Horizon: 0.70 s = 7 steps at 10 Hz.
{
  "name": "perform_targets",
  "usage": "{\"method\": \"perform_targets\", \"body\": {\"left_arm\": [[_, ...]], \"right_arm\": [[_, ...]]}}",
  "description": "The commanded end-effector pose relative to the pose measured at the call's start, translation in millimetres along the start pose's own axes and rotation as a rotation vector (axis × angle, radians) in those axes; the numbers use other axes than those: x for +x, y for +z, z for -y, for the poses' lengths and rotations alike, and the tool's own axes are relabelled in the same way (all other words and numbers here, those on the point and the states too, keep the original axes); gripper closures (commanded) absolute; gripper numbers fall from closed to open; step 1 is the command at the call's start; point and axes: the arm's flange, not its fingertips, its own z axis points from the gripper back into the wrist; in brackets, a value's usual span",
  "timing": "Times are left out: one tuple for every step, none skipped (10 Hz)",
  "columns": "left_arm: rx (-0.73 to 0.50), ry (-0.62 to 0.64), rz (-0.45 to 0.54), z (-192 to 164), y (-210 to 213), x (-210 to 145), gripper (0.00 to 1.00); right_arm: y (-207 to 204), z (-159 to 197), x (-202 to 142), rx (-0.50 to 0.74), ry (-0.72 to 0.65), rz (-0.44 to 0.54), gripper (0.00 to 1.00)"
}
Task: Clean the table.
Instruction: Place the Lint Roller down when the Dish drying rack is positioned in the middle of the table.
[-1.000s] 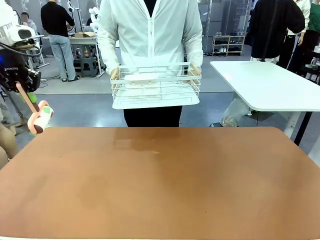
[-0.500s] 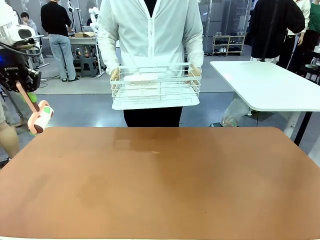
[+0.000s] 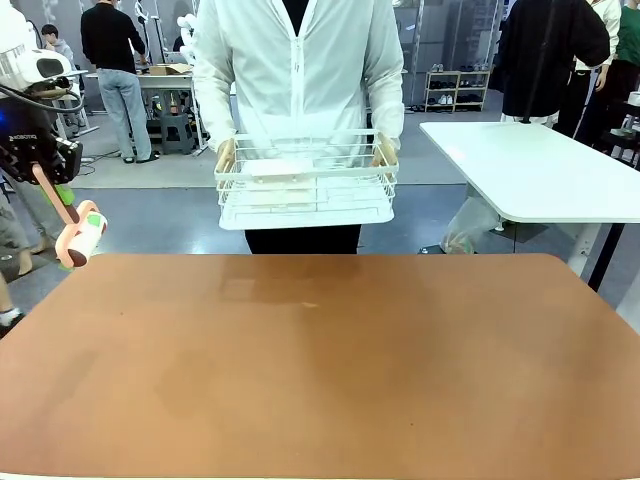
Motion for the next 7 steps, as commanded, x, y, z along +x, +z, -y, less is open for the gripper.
{"method": "perform_targets", "body": {"left_arm": [[0.007, 0.005, 0.0, -0.5, 3.5, 2.3, 0.79], [0.007, 0.005, 0.0, -0.5, 3.5, 2.3, 0.79], [0.007, 0.005, 0.0, -0.5, 3.5, 2.3, 0.79], [0.007, 0.005, 0.0, -0.5, 3.5, 2.3, 0.79], [0.007, 0.005, 0.0, -0.5, 3.5, 2.3, 0.79], [0.007, 0.005, 0.0, -0.5, 3.5, 2.3, 0.79], [0.007, 0.005, 0.0, -0.5, 3.5, 2.3, 0.79]], "right_arm": [[0.1, -2.2, -1.2, 0.014, 0.008, 0.0, 0.0], [0.1, -2.2, -1.2, 0.014, 0.008, 0.0, 0.0], [0.1, -2.2, -1.2, 0.014, 0.008, 0.0, 0.0], [0.1, -2.2, -1.2, 0.014, 0.008, 0.0, 0.0], [0.1, -2.2, -1.2, 0.014, 0.008, 0.0, 0.0], [0.1, -2.2, -1.2, 0.014, 0.008, 0.0, 0.0], [0.1, -2.2, -1.2, 0.014, 0.008, 0.0, 0.0]]}}
